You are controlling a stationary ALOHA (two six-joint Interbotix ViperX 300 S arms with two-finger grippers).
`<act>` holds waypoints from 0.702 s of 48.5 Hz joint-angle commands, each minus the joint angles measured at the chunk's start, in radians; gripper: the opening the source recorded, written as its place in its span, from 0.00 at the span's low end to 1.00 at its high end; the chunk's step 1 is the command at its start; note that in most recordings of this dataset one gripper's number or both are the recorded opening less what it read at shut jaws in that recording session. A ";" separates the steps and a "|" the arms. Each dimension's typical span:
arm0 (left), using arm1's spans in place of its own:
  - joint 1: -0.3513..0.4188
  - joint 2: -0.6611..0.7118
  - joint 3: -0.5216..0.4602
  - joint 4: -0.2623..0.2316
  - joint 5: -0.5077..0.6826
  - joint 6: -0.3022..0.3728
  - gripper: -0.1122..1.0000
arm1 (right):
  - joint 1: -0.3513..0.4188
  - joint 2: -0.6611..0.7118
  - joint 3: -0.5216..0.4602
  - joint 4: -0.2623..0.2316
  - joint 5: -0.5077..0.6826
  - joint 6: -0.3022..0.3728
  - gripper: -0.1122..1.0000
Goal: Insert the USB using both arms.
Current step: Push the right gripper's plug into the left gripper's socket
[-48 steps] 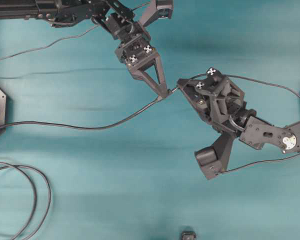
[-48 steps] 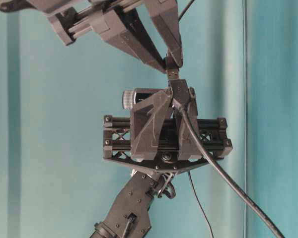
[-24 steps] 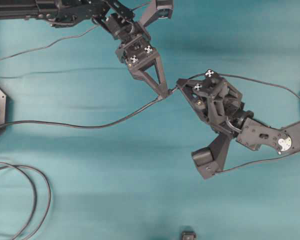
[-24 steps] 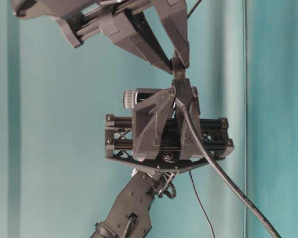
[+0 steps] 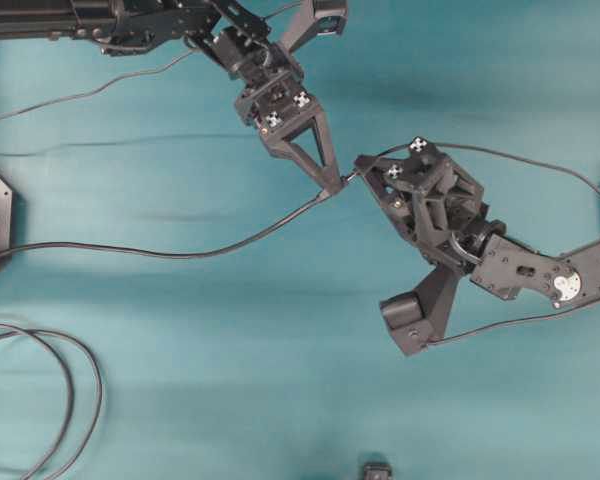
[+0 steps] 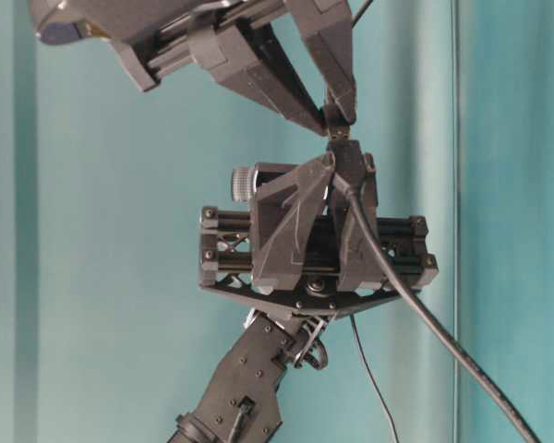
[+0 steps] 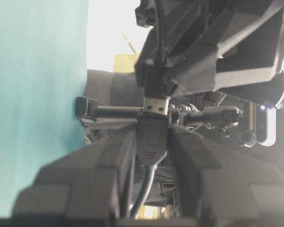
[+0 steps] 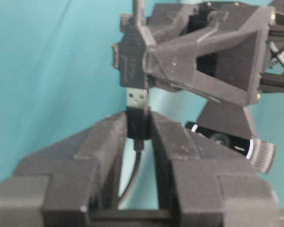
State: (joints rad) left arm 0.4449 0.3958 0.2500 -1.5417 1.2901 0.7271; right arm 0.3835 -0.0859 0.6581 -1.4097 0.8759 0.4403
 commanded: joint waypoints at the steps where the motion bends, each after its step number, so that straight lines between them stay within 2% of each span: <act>1: 0.015 -0.017 -0.020 -0.005 -0.026 -0.012 0.29 | 0.005 -0.011 -0.031 -0.006 -0.003 0.005 0.27; 34: 0.031 -0.017 -0.044 -0.005 -0.049 -0.014 0.29 | 0.008 0.031 -0.084 -0.008 -0.032 0.005 0.27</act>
State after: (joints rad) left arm 0.4495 0.3958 0.2393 -1.5401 1.2609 0.7271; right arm 0.3804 -0.0522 0.6274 -1.4097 0.8667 0.4403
